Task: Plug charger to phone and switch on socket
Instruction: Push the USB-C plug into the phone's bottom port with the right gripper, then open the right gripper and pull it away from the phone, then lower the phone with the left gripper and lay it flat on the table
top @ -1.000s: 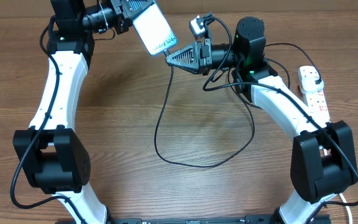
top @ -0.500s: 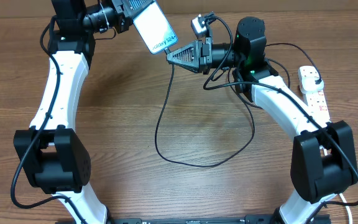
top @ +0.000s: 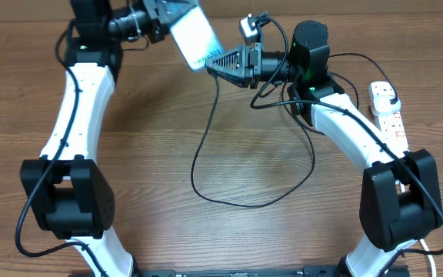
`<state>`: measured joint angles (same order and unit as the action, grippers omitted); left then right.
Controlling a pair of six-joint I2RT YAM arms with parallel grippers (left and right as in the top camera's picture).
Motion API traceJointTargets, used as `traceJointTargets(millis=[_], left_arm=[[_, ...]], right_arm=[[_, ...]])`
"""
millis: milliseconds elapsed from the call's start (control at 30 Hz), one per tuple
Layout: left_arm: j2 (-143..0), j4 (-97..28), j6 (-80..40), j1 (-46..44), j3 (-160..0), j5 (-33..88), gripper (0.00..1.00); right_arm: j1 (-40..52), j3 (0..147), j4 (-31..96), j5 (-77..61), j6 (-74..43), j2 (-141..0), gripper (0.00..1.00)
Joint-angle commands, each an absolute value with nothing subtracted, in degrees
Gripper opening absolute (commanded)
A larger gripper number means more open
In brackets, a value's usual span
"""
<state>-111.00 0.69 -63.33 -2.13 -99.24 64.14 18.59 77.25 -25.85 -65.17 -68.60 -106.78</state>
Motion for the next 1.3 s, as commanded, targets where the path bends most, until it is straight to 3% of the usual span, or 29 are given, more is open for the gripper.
traceJointTargets(millis=[0,100,267,500,1000,1267], left_arm=[[-110.26,0.86,-62.35,-3.14,-99.74,68.51,0.04],[-110.26,0.84,-62.33,-1.34,-99.74,68.6,0.04],[-110.26,0.23,-62.33,2.44,-99.74,68.9,0.04],[-110.26,-1.83,-62.33,6.81,-99.74,71.26,0.04],[-110.26,-3.99,-58.17,7.46,-99.74,72.05,0.04],[-110.26,-22.59,-41.6,5.58,-99.74,68.95,0.04]], right_arm=[[18.61,78.08,-26.02,-60.8,-68.77,-105.45,0.65],[18.57,78.08,-26.04,-61.34,-68.77,-105.45,0.85],[18.0,78.08,-26.02,-61.34,-68.79,-105.45,1.0],[16.05,78.06,-22.5,-59.46,-68.69,-105.45,1.0],[11.97,78.08,35.94,-33.45,-41.63,-105.43,1.0],[7.99,78.11,51.99,-14.96,-40.38,-105.43,0.99]])
